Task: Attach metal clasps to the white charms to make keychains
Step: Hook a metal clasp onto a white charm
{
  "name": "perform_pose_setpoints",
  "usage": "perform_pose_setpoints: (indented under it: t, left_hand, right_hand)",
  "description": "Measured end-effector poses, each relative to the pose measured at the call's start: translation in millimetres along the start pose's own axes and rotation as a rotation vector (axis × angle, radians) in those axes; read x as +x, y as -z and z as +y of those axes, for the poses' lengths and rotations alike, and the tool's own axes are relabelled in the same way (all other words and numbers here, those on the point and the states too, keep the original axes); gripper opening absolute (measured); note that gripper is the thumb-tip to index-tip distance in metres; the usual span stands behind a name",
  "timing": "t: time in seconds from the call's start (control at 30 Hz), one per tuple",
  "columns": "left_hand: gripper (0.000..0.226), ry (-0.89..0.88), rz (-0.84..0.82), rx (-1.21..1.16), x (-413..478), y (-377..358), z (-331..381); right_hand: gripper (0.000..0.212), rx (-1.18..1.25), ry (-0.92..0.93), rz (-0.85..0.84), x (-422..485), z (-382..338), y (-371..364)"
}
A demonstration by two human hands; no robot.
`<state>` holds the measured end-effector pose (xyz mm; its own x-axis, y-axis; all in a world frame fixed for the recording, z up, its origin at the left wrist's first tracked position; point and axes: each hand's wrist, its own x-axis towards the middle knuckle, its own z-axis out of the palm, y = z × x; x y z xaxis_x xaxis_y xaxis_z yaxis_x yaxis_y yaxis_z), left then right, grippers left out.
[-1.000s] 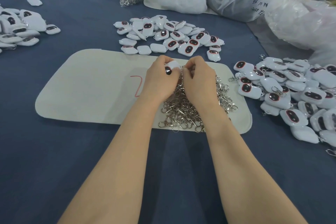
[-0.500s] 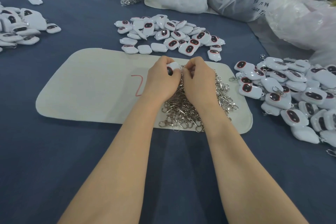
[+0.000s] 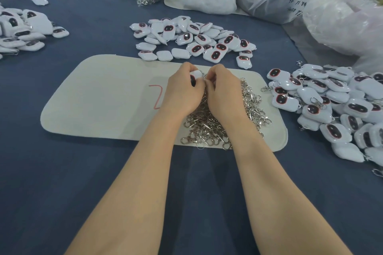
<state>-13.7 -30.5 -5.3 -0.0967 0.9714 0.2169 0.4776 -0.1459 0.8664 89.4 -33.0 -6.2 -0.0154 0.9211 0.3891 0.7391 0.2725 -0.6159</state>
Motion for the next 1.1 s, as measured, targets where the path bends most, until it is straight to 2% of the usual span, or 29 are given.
perform_pose_setpoints:
  t: [0.1,0.2,0.37,0.53,0.77,0.87,0.93,1.03,1.1]
  left_hand:
    - [0.016,0.025,-0.013,-0.083,-0.9,1.2,4.1]
    - [0.006,0.218,-0.014,-0.426,-1.0,4.0,10.2]
    - [0.010,0.474,-0.061,-0.906,1.6,11.0,16.0]
    - [0.015,0.584,-0.084,-1.012,-0.7,13.7,20.5]
    - [0.010,0.519,-0.076,-0.943,-0.2,13.8,17.8]
    - [0.013,0.423,-0.013,-0.853,1.1,12.0,14.4]
    - [0.015,0.288,0.034,-0.620,0.9,10.0,12.1]
    - [0.014,0.003,0.080,-0.114,-1.2,7.3,7.9]
    - [0.017,-0.117,0.071,0.081,-2.4,4.9,3.3]
  right_hand:
    - [0.006,0.064,-0.005,0.038,-0.5,-0.5,0.0]
    - [0.015,0.264,-0.070,0.078,-0.1,-1.6,2.8]
    - [0.011,0.390,-0.140,-0.014,1.5,-2.9,3.4]
    - [0.010,0.473,-0.128,0.124,1.8,-7.1,2.9]
    - [0.011,0.477,-0.135,0.112,2.0,-6.9,2.9]
    - [0.010,0.375,-0.079,0.073,2.5,-3.0,5.1]
    - [0.007,0.272,-0.039,0.068,1.7,-0.9,5.8]
    - [0.009,0.148,-0.008,0.041,1.4,2.4,6.8]
    - [0.010,0.082,0.003,-0.006,1.9,4.6,6.3]
